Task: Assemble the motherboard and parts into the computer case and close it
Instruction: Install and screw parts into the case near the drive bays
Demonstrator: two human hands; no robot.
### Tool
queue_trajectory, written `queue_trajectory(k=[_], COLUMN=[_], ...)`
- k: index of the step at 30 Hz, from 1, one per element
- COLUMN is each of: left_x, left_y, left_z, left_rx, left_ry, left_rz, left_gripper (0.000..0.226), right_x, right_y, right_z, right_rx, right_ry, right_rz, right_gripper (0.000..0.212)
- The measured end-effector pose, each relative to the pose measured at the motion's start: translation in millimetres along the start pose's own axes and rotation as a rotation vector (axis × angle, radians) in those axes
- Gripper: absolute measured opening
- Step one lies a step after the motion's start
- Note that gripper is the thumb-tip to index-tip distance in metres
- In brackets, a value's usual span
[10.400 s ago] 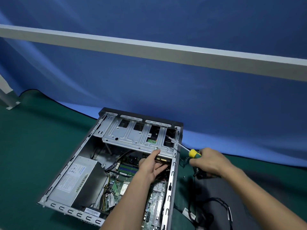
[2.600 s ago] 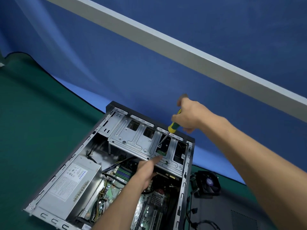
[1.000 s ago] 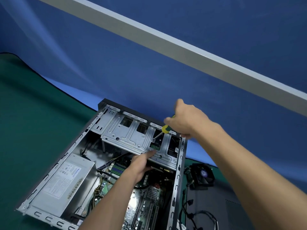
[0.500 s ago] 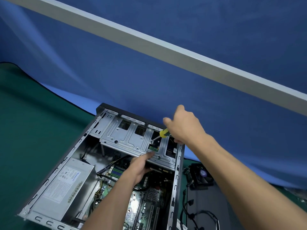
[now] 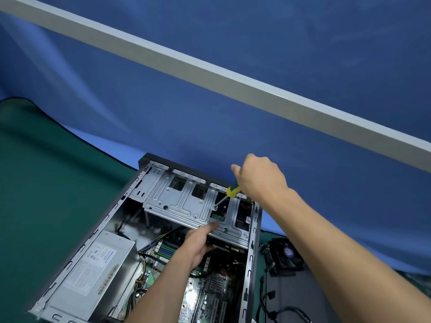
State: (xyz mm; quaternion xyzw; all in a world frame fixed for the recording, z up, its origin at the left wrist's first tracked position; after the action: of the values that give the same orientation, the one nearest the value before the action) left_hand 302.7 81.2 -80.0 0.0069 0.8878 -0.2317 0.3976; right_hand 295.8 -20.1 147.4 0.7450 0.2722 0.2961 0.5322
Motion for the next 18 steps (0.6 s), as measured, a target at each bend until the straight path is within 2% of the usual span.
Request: queue_trajectory(k=[3,4,6,9,11,13,15,17,18], left_x=[0,0,1,1,1,1,0,0,0], left_y=[0,0,1,2,3,3,2,3,3], left_z=[1,1,2,2,1,0,0,0,0], left_rx=[-0.001,0.0,0.004,0.025,0.043,0.048,0.054,0.057,0.056], left_ry=[-0.005,-0.005,-0.007,-0.008,-0.001,0.003,0.003,0.003,0.004], left_rz=[0.008,0.006,0.001,0.013,0.013,0.005,0.007,0.001,0.001], left_gripper=[0.048,0.048,0.049,0.044,0.044,0.045,0.042,0.042,0.044], right_x=[4,4,7,15,19,22,23,23,22], right_y=[1,0,-1,-2,-3,-3,-4,-6,-7], right_z=[-1,-1,-2,-5,-5,-4,-2,-2,-2], right_rx=[0.114,0.089,-0.008,0.121,0.109,0.009,0.074,0.114,0.051], right_ry=[0.006,0.005,-0.008,0.02,0.008,-0.037,-0.073,-0.051,-0.022], right_rz=[0.083,0.067,0.008,0.092,0.116,0.12,0.222,0.266,0.205], right_gripper=[0.026,0.019,0.019,0.024,0.02,0.031,0.041,0.029,0.02])
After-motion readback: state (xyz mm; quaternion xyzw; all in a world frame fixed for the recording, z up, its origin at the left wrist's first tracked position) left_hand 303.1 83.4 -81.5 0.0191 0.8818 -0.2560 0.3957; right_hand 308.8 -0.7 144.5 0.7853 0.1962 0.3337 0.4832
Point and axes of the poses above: each hand's wrist, its own z-axis towards the middle knuckle, its own y-axis out of the back of the hand, x = y × z, the point moved 1 cm from there along z, towards the middle knuckle, and after that the axes turned 10 degrees about -y, right-handed, at the moved point
